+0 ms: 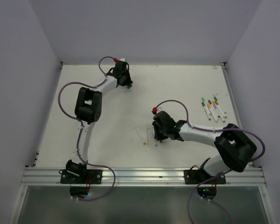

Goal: Open the pen caps

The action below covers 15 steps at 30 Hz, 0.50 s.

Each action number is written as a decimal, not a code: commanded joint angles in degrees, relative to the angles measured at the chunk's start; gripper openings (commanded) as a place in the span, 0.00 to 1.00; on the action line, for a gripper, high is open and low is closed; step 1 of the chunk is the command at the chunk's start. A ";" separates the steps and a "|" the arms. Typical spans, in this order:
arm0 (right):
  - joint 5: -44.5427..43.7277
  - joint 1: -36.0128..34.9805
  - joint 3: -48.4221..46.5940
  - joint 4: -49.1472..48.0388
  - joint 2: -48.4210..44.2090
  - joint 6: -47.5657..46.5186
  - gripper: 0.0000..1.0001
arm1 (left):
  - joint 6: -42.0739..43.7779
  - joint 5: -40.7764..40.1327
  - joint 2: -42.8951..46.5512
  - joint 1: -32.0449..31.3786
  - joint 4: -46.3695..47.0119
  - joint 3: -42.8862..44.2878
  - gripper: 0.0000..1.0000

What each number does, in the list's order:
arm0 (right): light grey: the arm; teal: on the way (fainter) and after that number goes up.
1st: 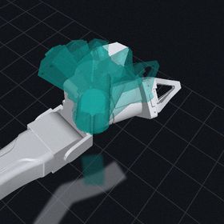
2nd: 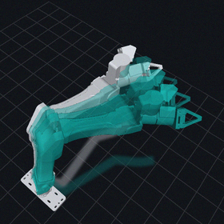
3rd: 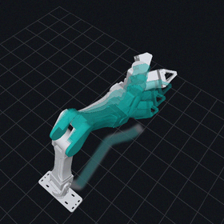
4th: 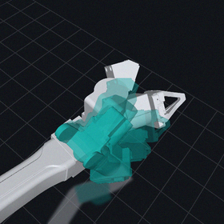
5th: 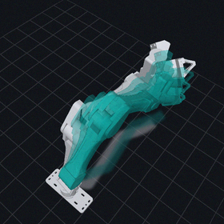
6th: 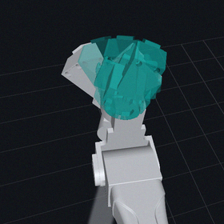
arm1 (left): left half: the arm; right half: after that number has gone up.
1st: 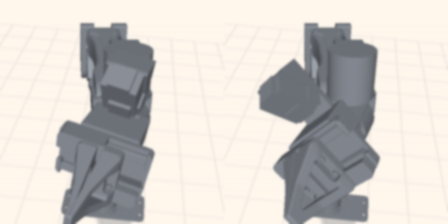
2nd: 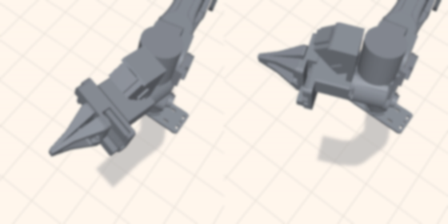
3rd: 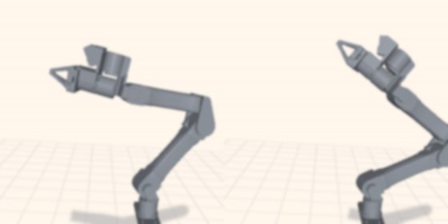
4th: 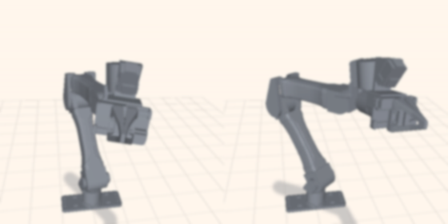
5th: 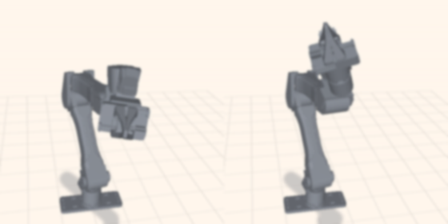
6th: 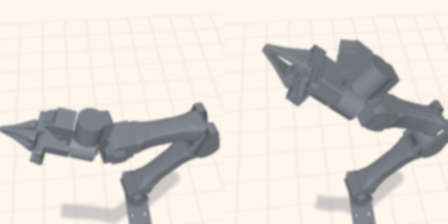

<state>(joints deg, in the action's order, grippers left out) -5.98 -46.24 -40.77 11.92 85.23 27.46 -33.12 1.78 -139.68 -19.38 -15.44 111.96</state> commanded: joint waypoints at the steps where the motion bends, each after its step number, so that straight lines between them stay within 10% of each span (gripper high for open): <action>1: -2.55 -0.26 -0.53 -0.94 0.46 0.66 0.00 | 5.78 -6.26 -3.41 2.59 -8.01 2.12 0.00; 15: -2.11 -0.61 -2.73 -0.15 3.27 0.22 0.01 | 8.25 -8.81 7.84 6.89 -1.52 -17.48 0.00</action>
<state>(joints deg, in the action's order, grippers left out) -6.96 -46.50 -41.80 12.36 86.41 27.42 -27.81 -3.07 -131.44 -13.21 -12.32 98.30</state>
